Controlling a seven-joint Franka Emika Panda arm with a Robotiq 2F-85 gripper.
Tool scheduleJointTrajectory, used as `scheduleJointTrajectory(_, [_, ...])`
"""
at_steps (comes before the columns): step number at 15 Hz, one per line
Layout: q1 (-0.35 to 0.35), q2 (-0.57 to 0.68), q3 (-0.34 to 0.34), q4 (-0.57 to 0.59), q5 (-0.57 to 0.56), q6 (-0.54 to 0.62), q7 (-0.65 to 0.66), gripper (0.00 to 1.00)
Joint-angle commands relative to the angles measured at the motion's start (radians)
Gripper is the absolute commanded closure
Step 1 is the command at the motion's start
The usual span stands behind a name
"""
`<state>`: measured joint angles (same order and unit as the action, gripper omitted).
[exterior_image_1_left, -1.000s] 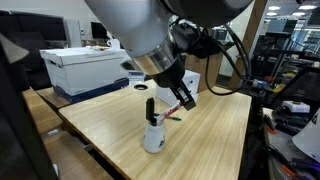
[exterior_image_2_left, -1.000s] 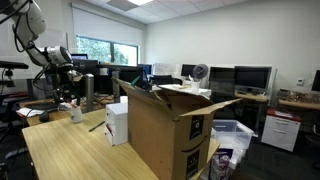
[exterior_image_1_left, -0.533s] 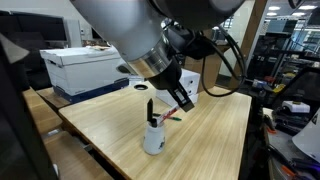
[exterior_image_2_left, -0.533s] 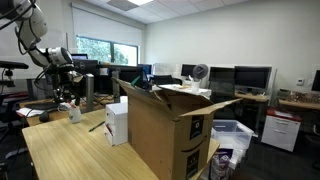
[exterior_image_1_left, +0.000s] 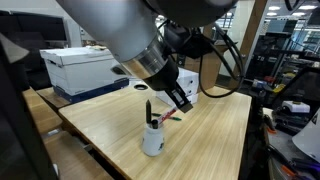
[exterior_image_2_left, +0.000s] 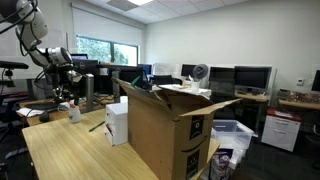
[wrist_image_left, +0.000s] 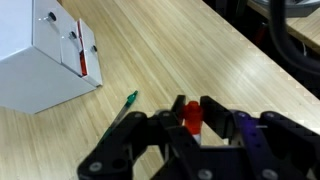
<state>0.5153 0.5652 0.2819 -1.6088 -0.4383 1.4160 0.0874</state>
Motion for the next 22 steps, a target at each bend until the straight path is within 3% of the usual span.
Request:
scheduleJointTrajectory(1, [0.018,0.022,-0.003,0.043,-0.009,-0.042,-0.026,0.89])
scheduleJointTrajectory(14, [0.014,0.012,-0.012,0.061,-0.006,-0.020,-0.025,0.89])
scheduleJointTrajectory(16, [0.013,0.012,-0.013,0.062,-0.005,-0.019,-0.025,0.80])
scheduleJointTrajectory(18, [0.012,0.012,-0.013,0.063,-0.003,-0.017,-0.028,0.84])
scheduleJointTrajectory(22, [0.013,0.019,-0.013,0.070,0.002,-0.029,-0.029,0.80])
